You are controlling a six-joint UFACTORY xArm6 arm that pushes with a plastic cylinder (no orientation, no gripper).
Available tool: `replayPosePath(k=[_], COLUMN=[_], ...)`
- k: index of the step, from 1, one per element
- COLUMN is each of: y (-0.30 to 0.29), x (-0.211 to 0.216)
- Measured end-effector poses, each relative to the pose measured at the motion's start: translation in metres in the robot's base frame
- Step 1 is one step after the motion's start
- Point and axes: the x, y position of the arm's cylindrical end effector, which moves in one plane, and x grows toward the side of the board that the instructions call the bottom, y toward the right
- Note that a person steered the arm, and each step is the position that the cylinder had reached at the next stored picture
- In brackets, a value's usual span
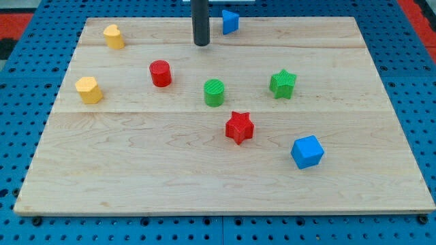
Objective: Move your arm right to the blue triangle
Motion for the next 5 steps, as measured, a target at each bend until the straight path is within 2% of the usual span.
replayPosePath(k=[1, 2, 3, 5], y=[0.068, 0.131, 0.143, 0.119], x=[0.016, -0.018, -0.074, -0.076])
